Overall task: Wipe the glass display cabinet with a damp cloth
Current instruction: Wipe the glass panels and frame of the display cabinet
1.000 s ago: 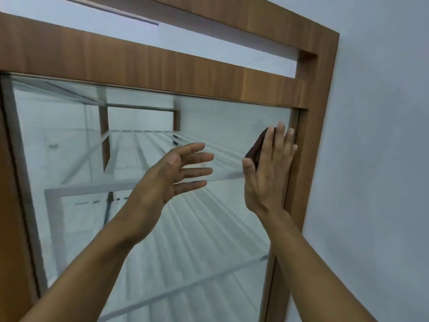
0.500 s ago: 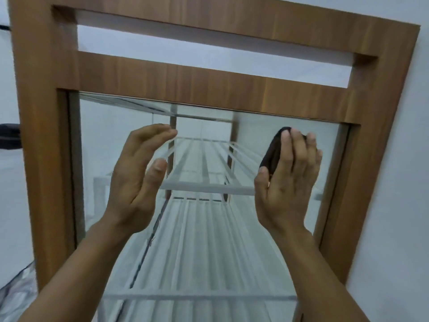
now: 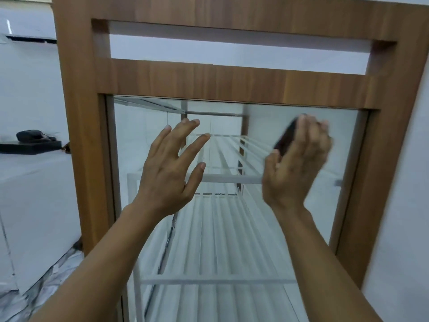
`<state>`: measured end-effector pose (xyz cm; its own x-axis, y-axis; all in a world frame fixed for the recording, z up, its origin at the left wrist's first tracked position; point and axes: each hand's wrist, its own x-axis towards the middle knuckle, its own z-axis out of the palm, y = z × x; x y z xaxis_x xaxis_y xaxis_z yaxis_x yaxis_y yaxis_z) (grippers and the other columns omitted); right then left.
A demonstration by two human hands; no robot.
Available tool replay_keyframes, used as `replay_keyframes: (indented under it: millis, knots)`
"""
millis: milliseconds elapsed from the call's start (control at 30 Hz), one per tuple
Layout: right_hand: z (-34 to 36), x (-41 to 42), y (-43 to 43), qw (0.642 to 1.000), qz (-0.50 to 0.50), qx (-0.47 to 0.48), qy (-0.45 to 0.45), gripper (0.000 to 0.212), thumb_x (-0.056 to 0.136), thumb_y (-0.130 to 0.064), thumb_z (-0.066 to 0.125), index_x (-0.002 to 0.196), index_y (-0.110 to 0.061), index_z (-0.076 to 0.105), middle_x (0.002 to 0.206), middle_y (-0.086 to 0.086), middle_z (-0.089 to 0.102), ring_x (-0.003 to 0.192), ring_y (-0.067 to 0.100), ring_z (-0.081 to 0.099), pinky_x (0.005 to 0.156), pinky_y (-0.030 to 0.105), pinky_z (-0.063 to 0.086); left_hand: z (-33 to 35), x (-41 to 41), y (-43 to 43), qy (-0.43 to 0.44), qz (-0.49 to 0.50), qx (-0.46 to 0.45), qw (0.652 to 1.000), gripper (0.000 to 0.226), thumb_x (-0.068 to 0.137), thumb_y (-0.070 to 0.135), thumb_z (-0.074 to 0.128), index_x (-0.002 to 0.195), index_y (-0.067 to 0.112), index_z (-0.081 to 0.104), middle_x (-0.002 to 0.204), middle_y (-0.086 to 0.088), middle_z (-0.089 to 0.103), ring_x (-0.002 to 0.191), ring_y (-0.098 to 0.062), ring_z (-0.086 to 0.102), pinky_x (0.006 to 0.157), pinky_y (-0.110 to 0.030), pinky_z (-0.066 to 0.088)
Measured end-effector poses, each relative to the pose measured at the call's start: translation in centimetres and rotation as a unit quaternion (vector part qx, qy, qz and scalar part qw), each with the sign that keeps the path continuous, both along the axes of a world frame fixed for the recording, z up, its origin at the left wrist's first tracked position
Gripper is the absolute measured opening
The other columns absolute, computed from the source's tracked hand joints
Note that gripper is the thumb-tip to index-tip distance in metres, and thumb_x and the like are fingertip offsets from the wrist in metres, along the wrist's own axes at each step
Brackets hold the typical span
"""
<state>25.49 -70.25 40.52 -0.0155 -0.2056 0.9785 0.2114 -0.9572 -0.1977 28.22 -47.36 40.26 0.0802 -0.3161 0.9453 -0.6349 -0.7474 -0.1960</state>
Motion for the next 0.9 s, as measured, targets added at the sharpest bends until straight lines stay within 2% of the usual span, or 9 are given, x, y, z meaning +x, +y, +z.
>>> replay_keyframes:
  millis: [167, 233, 300, 400, 500, 633, 700, 833, 900]
  knots:
    - [-1.2, 0.2, 4.8, 0.941, 0.031, -0.329, 0.067, 0.067, 0.089, -0.021, 0.052, 0.153, -0.008, 0.036, 0.161, 0.008, 0.034, 0.152, 0.031, 0.023, 0.124, 0.056, 0.019, 0.1, 0.2, 0.5, -0.023, 0.048, 0.003, 0.999, 0.050, 0.098, 0.029, 0.052, 0.145, 0.013, 0.049, 0.156, -0.016, 0.040, 0.149, -0.027, 0.030, 0.126, -0.038, 0.014]
    - [-2.3, -0.1, 1.9, 0.963, 0.033, -0.261, 0.055, 0.067, 0.088, -0.021, 0.050, 0.151, -0.006, 0.035, 0.159, 0.010, 0.033, 0.150, 0.032, 0.023, 0.125, 0.053, 0.015, -0.3, 0.3, 1.4, -0.017, 0.057, 0.006, 0.998, 0.051, 0.097, 0.030, 0.052, 0.146, 0.014, 0.048, 0.158, -0.016, 0.038, 0.150, -0.027, 0.028, 0.127, -0.036, 0.011]
    - [-2.4, -0.5, -1.4, 0.996, 0.011, -0.081, 0.038, 0.067, 0.090, -0.023, 0.047, 0.152, -0.002, 0.031, 0.159, 0.016, 0.029, 0.150, 0.035, 0.018, 0.125, 0.054, 0.011, -0.5, 0.1, 2.4, -0.009, 0.064, 0.008, 0.998, 0.052, 0.097, 0.030, 0.052, 0.146, 0.015, 0.048, 0.158, -0.015, 0.037, 0.151, -0.027, 0.026, 0.127, -0.033, 0.008]
    - [-0.4, -0.3, -1.1, 0.998, -0.022, 0.055, 0.019, 0.069, 0.091, -0.021, 0.047, 0.153, 0.000, 0.026, 0.160, 0.020, 0.026, 0.151, 0.040, 0.014, 0.122, 0.062, 0.012, -0.3, -0.2, 3.6, -0.006, 0.076, 0.019, 0.997, 0.052, 0.098, 0.031, 0.050, 0.147, 0.015, 0.047, 0.158, -0.015, 0.037, 0.151, -0.028, 0.027, 0.126, -0.033, 0.008]
    - [1.0, 0.6, 5.0, 0.993, -0.001, -0.114, 0.034, 0.071, 0.090, -0.023, 0.052, 0.153, -0.004, 0.028, 0.160, 0.012, 0.024, 0.152, 0.036, 0.017, 0.125, 0.057, 0.010, 0.1, -0.3, 4.6, -0.002, 0.108, 0.026, 0.994, 0.054, 0.098, 0.036, 0.048, 0.148, 0.018, 0.044, 0.159, -0.014, 0.036, 0.150, -0.029, 0.029, 0.126, -0.038, 0.010]
    - [-0.9, 0.7, 8.7, 0.937, 0.017, -0.340, 0.081, 0.070, 0.089, -0.023, 0.054, 0.155, -0.010, 0.032, 0.162, 0.007, 0.032, 0.153, 0.029, 0.020, 0.125, 0.054, 0.015, 0.3, -0.5, 6.3, -0.027, 0.177, 0.043, 0.983, 0.052, 0.098, 0.040, 0.048, 0.146, 0.021, 0.048, 0.158, -0.013, 0.040, 0.149, -0.032, 0.033, 0.125, -0.054, 0.016]
    - [-1.8, 0.6, 6.9, 0.960, 0.018, -0.271, 0.069, 0.072, 0.087, -0.023, 0.054, 0.154, -0.010, 0.030, 0.161, 0.008, 0.030, 0.152, 0.031, 0.019, 0.125, 0.055, 0.015, 0.1, -0.6, 7.4, -0.038, 0.201, 0.045, 0.978, 0.050, 0.098, 0.041, 0.047, 0.145, 0.022, 0.051, 0.157, -0.013, 0.043, 0.148, -0.033, 0.035, 0.125, -0.057, 0.011]
    - [-0.7, 0.6, 5.7, 0.999, -0.021, 0.039, 0.021, 0.070, 0.087, -0.018, 0.052, 0.152, -0.002, 0.029, 0.159, 0.018, 0.030, 0.150, 0.038, 0.018, 0.122, 0.060, 0.014, -0.4, -0.6, 9.9, -0.057, 0.221, 0.030, 0.973, 0.048, 0.097, 0.038, 0.051, 0.144, 0.025, 0.053, 0.157, -0.014, 0.041, 0.149, -0.033, 0.033, 0.125, -0.057, 0.003]
    - [0.5, 1.2, 9.4, 1.000, -0.013, 0.009, 0.014, 0.071, 0.086, -0.017, 0.053, 0.152, -0.001, 0.032, 0.159, 0.017, 0.032, 0.150, 0.038, 0.020, 0.123, 0.059, 0.013, -0.7, -0.2, 10.6, -0.072, 0.220, 0.019, 0.973, 0.048, 0.098, 0.038, 0.052, 0.145, 0.027, 0.052, 0.160, -0.016, 0.033, 0.151, -0.033, 0.026, 0.126, -0.053, 0.000]
